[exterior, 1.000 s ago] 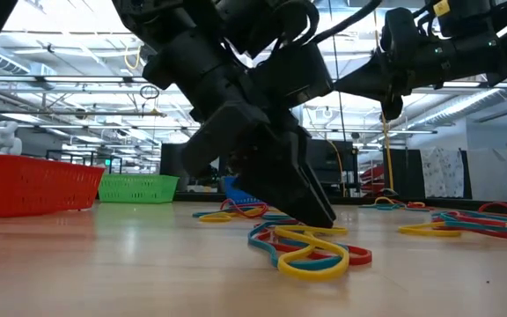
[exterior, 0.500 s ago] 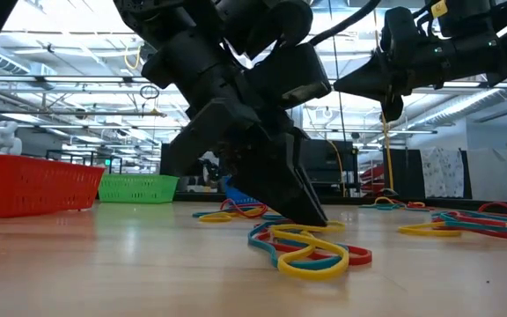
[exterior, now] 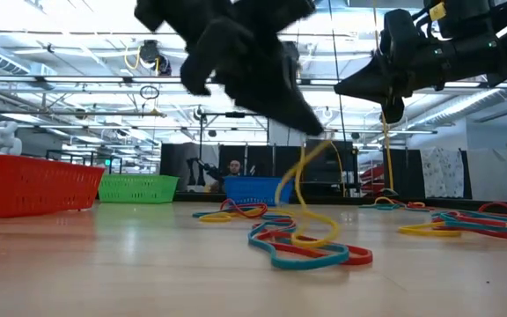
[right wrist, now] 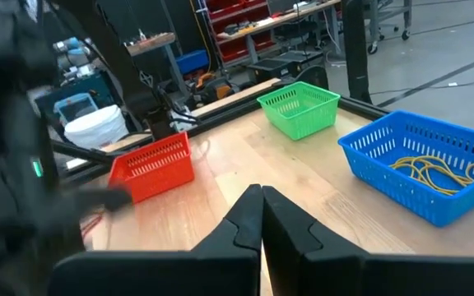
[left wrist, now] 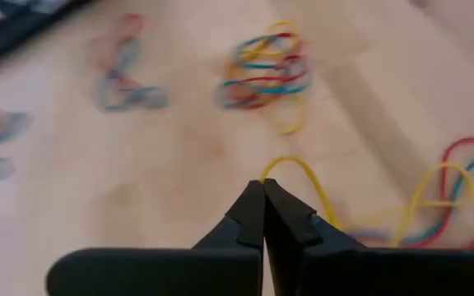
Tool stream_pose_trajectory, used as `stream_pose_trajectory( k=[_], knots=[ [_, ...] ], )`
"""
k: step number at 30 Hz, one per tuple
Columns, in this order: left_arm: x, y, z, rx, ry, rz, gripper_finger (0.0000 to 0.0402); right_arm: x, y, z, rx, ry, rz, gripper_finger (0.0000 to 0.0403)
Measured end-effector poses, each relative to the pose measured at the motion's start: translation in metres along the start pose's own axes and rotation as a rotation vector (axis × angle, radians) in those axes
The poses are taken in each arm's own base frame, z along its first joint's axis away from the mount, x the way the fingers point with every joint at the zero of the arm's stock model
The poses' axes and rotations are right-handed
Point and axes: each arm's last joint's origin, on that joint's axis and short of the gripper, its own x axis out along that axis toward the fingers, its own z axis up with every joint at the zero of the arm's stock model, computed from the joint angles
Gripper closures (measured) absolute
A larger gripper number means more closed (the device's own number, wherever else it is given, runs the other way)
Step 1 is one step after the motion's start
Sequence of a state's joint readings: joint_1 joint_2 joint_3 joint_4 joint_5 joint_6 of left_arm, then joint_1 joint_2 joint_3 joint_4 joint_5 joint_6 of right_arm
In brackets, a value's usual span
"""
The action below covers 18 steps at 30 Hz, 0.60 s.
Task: Sort rubber bands into baskets
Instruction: Put the yellow rubber band into the blue bin
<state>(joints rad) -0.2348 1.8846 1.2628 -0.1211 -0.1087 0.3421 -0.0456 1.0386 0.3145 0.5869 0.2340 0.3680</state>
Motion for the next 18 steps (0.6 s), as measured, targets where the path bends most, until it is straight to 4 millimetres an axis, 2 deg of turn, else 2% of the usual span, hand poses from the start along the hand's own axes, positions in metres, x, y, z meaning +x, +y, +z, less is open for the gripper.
stream_pose_trajectory(
  k=[4,9,13,18],
  knots=[
    [-0.035,0.025,0.009,0.075,0.024,0.191,0.0399,0.000,-0.001,-0.002,-0.015,0.016,-0.006,0.0403],
    [-0.078,0.074,0.000,0.079,0.085,0.431,0.0399,0.000,-0.002,-0.004,-0.020,0.041,-0.016,0.0403],
    [-0.109,0.127,-0.019,0.002,0.120,0.579,0.0399,0.000,-0.002,-0.004,-0.020,0.040,-0.015,0.0403],
    [-0.126,0.187,-0.061,-0.117,0.111,0.605,0.0400,0.000,-0.001,-0.003,-0.018,0.034,-0.013,0.0403]
  ],
)
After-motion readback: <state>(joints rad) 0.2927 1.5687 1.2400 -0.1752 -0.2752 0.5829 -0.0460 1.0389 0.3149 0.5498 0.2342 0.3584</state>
